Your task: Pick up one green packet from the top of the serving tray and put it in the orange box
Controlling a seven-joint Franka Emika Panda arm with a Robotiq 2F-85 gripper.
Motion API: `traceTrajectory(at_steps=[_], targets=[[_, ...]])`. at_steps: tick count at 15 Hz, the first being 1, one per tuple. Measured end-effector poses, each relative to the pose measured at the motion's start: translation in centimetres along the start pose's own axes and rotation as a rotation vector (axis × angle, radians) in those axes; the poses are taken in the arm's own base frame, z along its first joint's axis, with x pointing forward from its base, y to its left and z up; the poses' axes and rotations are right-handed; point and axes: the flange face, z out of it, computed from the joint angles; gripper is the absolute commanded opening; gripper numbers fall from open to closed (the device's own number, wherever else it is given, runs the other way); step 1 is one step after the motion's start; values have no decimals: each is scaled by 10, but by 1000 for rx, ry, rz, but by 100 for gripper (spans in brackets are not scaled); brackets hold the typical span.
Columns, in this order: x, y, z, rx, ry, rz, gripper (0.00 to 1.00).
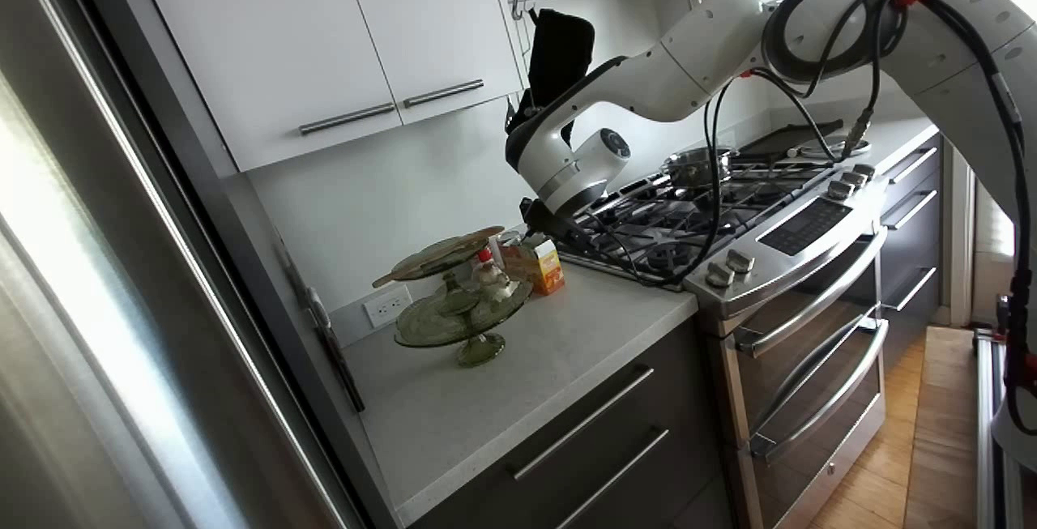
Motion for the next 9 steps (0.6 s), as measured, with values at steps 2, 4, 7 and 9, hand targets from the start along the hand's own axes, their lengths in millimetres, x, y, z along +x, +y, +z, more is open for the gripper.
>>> traceTrajectory(at_steps=[2, 4, 7, 9], targets=[[0, 2, 4, -4, 1, -1, 0], [1, 4, 6, -8, 7, 3, 0], [4, 7, 8, -21, 25, 16, 0], [4, 11, 8, -36, 36, 23, 0]])
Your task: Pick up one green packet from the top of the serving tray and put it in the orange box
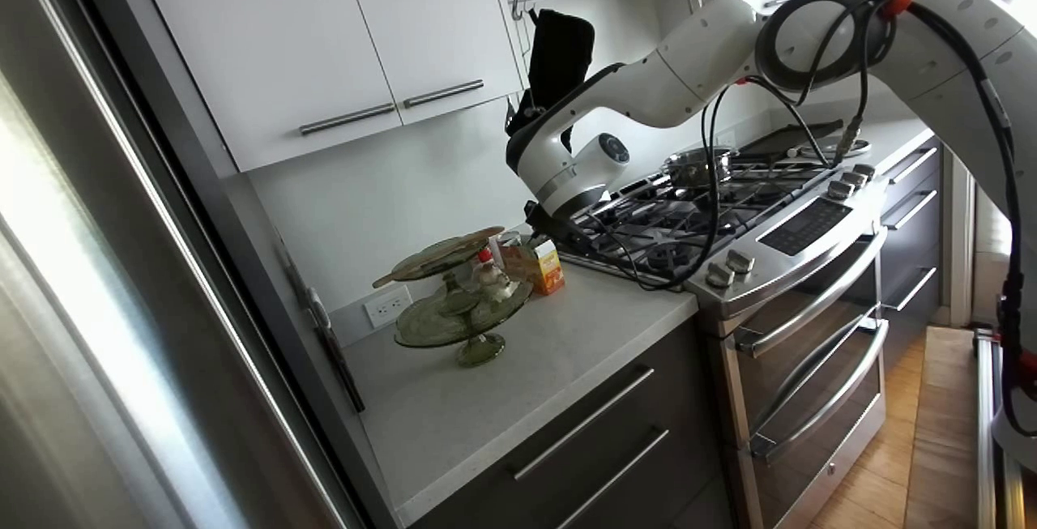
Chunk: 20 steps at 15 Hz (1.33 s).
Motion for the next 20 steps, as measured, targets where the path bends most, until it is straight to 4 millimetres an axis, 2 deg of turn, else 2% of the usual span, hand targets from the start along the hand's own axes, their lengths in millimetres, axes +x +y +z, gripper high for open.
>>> traceTrajectory(at_steps=[1, 2, 7, 10, 13, 16, 20], targets=[[0, 2, 0, -6, 3, 2, 0], [0, 3, 1, -10, 3, 4, 18], [-3, -1, 1, -7, -6, 11, 56], [8, -20, -5, 34, 14, 28, 80], [27, -45, -19, 88, 43, 50, 99], [30, -54, -38, 103, 28, 48, 100], [-2, -32, -69, 62, -81, -84, 100]])
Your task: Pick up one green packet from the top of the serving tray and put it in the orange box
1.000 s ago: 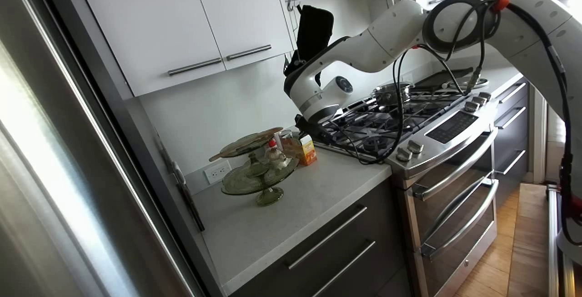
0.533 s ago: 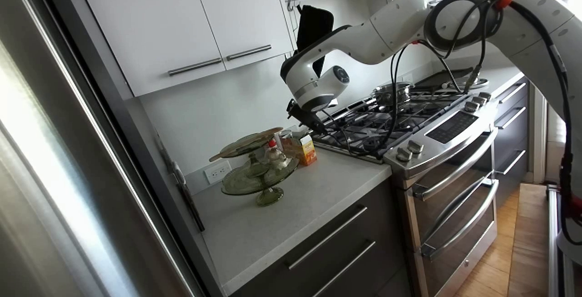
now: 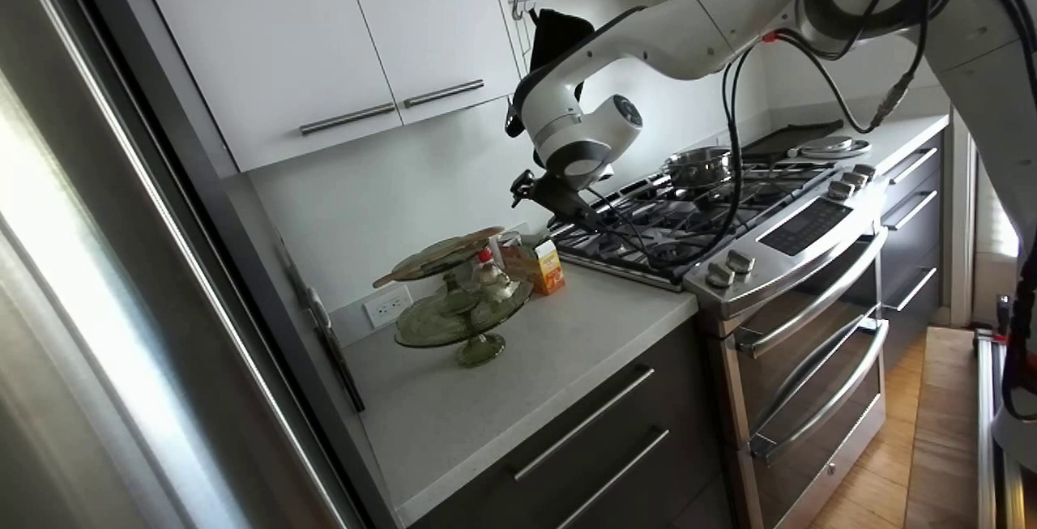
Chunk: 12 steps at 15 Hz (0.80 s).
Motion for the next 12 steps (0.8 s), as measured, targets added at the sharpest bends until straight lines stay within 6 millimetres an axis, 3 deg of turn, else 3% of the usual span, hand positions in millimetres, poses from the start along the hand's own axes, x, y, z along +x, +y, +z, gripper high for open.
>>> traceTrajectory(at_steps=[3, 8, 12], targets=[[-18, 12, -31, -25, -43, -161, 100], [-27, 17, -78, 25, -73, -406, 100], [-57, 44, -87, 85, -164, -572, 100]])
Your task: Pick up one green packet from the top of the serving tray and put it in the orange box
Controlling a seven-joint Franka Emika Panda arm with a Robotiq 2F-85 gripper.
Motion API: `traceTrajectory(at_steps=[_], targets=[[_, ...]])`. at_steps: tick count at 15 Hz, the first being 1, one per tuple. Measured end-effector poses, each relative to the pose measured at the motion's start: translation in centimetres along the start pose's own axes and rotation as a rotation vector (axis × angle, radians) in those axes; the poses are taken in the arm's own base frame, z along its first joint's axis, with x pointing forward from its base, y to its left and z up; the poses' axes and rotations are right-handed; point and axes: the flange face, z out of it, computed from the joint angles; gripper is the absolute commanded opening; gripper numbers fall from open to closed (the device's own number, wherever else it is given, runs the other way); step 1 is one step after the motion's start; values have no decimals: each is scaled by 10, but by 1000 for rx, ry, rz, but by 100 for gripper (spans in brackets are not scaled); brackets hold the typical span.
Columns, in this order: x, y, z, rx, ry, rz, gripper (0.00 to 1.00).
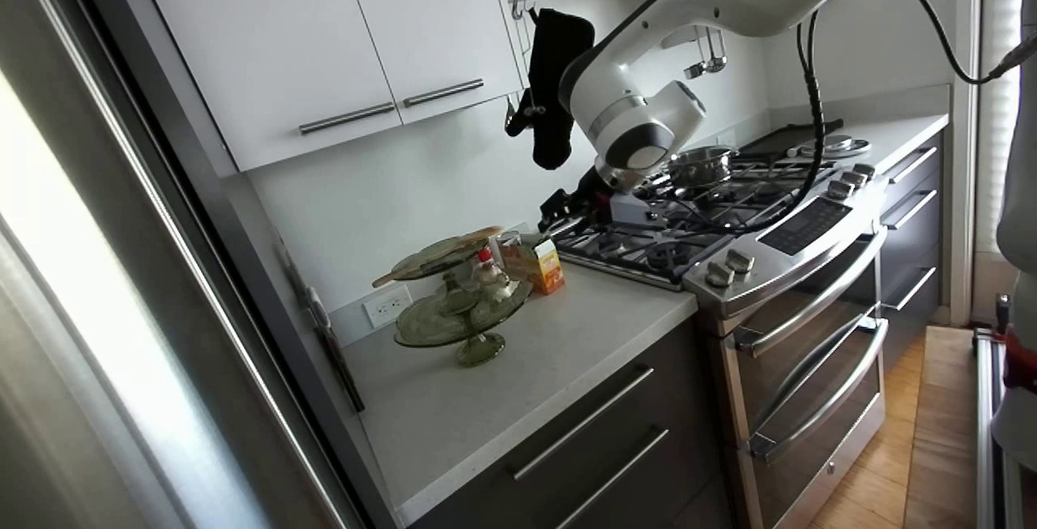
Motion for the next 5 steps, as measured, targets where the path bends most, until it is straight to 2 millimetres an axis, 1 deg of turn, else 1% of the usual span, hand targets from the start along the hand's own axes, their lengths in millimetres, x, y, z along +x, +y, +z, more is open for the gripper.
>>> traceTrajectory(at_steps=[2, 3, 5], targets=[[-24, 6, 4, 55, -67, -77, 100], [-30, 11, 6, 98, -103, -106, 100], [-35, 19, 3, 133, -141, -121, 100]])
